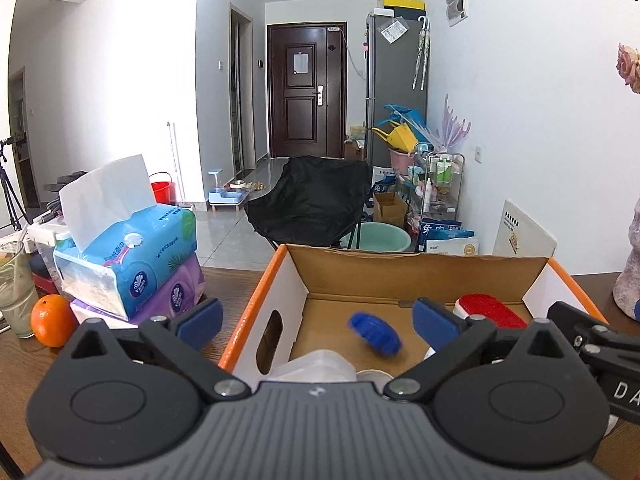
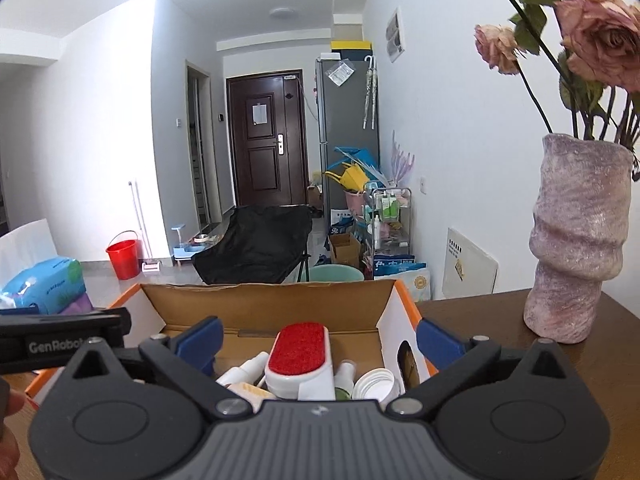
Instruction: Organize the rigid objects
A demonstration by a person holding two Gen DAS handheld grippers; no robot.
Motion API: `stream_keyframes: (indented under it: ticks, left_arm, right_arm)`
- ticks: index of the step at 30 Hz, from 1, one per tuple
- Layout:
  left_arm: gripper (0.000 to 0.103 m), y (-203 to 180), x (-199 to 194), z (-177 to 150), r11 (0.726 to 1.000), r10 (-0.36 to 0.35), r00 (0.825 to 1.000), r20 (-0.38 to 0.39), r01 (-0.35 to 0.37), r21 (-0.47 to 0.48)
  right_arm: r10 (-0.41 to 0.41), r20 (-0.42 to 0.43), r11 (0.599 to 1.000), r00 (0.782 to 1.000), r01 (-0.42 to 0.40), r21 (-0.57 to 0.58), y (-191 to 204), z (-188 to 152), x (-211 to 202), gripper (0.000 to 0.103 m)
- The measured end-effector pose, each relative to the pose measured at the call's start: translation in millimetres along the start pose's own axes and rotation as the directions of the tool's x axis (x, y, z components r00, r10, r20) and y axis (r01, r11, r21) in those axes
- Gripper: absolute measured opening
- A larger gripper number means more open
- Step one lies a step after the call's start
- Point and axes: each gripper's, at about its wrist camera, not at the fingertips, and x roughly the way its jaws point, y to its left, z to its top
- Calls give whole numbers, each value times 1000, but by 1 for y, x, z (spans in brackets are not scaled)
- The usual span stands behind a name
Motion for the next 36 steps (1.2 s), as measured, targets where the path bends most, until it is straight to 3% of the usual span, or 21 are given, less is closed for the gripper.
stream_keyframes:
  ticks: [13,36]
  left_arm:
    - [103,11,-22,0,1000,9,1000,-20,-10,-15]
    - [103,28,-180,-23,997,-78,997,20,78,4]
  right_arm:
    - [-2,28,1000,1000,2,-4,2,6,-31,103]
    - [17,58,999,998,-15,-40,3,-6,-185,103]
